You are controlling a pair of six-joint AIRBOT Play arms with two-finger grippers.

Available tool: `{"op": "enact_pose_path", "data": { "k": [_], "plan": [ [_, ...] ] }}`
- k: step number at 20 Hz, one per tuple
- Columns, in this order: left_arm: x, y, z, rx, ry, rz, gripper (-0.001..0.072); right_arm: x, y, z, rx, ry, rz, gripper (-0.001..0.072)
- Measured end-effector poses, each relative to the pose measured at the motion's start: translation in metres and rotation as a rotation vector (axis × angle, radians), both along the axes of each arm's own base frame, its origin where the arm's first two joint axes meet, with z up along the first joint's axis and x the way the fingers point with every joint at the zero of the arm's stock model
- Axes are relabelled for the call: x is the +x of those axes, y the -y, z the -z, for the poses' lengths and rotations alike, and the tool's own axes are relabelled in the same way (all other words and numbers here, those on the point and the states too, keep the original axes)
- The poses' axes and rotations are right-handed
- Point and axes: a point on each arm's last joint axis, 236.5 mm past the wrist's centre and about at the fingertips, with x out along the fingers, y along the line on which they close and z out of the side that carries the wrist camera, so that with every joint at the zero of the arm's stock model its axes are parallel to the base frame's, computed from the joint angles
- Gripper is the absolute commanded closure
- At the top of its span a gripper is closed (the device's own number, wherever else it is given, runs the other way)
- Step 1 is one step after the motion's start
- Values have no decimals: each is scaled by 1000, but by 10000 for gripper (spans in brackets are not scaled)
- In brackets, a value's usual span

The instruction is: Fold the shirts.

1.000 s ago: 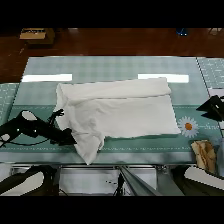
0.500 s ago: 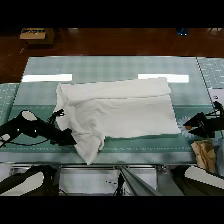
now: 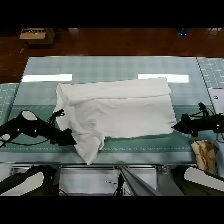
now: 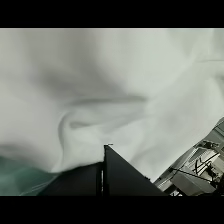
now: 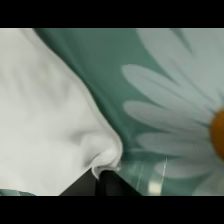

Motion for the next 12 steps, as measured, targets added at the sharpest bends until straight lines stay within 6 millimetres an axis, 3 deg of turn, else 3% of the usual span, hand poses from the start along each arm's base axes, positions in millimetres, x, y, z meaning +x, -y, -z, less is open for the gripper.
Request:
{"op": "enact_pose_path", "data": {
  "k": [2,3,6,9,12],
  "plan": [
    [17,-7,-5,27,68,21,680,18,-3,-9,-18,63,-44,693],
    [38,-12,-10,54,148,13,680,27,-5,-19,-12,95,-67,693],
    [92,-10,-64,35,341,11,680,66,-5,-62,-7,233,-102,694],
    [147,-11,-116,35,537,-42,680,123,-11,-114,-3,433,-62,695],
    [189,-12,-144,32,653,-108,680,173,-24,-145,-58,589,-46,694]
  ]
}}
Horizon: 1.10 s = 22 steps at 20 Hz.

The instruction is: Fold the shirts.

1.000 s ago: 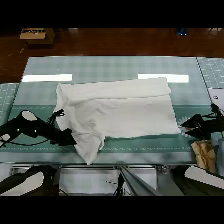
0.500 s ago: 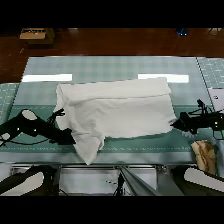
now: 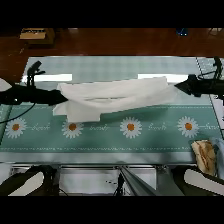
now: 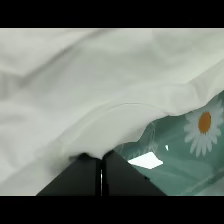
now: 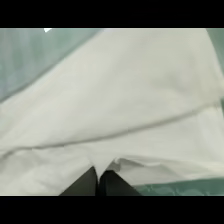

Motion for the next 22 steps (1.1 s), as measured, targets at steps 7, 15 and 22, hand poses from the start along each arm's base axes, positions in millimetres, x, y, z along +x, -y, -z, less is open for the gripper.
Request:
{"op": "enact_pose_path", "data": {
  "k": [7,15,22],
  "plan": [
    [70,-12,14,-59,13,-114,680,75,-2,9,-72,136,164,694],
    [140,-27,5,-130,71,-192,679,100,24,23,-125,172,290,694],
    [145,-25,53,-149,-40,-184,606,100,15,49,-169,138,252,693]
  ]
}}
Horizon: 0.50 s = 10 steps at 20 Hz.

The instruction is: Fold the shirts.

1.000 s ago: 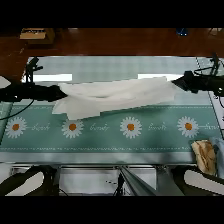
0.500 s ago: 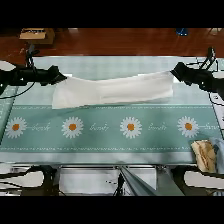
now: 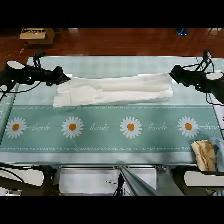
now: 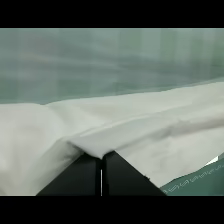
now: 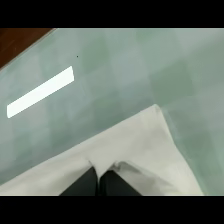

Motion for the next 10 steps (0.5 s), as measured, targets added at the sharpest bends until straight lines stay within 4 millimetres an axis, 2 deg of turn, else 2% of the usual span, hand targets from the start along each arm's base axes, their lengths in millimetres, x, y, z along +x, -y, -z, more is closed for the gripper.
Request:
{"op": "enact_pose_path", "data": {
  "k": [2,3,4,6,7,10],
  "plan": [
    [-2,1,7,-6,-19,5,308,-2,-4,8,-26,-14,-26,692],
    [-2,1,10,-7,-26,5,205,-3,-6,11,-38,-21,-36,691],
    [-2,0,12,-7,-30,6,189,-3,-6,12,-45,-24,-40,641],
    [-3,-5,14,-4,-39,3,189,-4,-1,12,-58,-23,-41,364],
    [-6,-8,15,-4,-48,5,190,-5,3,8,-66,-17,-40,336],
    [-18,-19,15,-27,-92,19,192,-12,28,-12,-146,12,-50,337]
  ]
}}
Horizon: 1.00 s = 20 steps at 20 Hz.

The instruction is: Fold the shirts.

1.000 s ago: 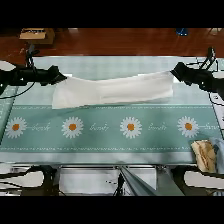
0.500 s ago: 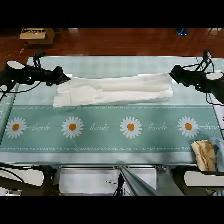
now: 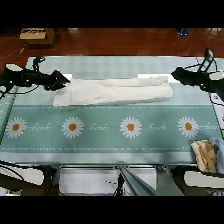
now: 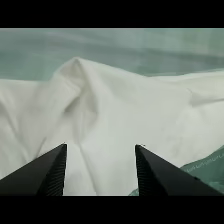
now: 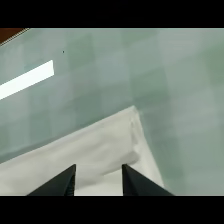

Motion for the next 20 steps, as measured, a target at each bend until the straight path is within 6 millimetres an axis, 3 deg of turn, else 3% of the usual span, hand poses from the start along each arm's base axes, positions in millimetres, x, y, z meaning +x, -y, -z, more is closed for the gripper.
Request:
{"op": "enact_pose_path", "data": {
  "k": [1,3,5,7,8,10,13,20],
  "plan": [
    [-5,-3,0,-10,-17,7,192,-6,10,-4,-38,-5,-10,333],
    [-14,-7,-2,-28,-44,22,192,-20,36,-2,-91,-48,8,223],
    [-20,-6,-3,-43,-62,38,192,-38,57,14,-62,-141,52,219],
    [-23,-3,-3,-50,-72,50,192,-53,62,37,32,-234,81,215],
    [-26,-1,-4,-54,-77,60,192,-57,59,47,98,-265,89,158],
    [-27,2,-4,-57,-81,70,192,-55,44,61,246,-293,96,154],
    [-28,5,-4,-57,-82,78,193,-37,19,66,434,-265,108,154],
    [-26,12,-11,-96,-73,74,193,0,-25,85,486,-213,154,172]
  ]
}}
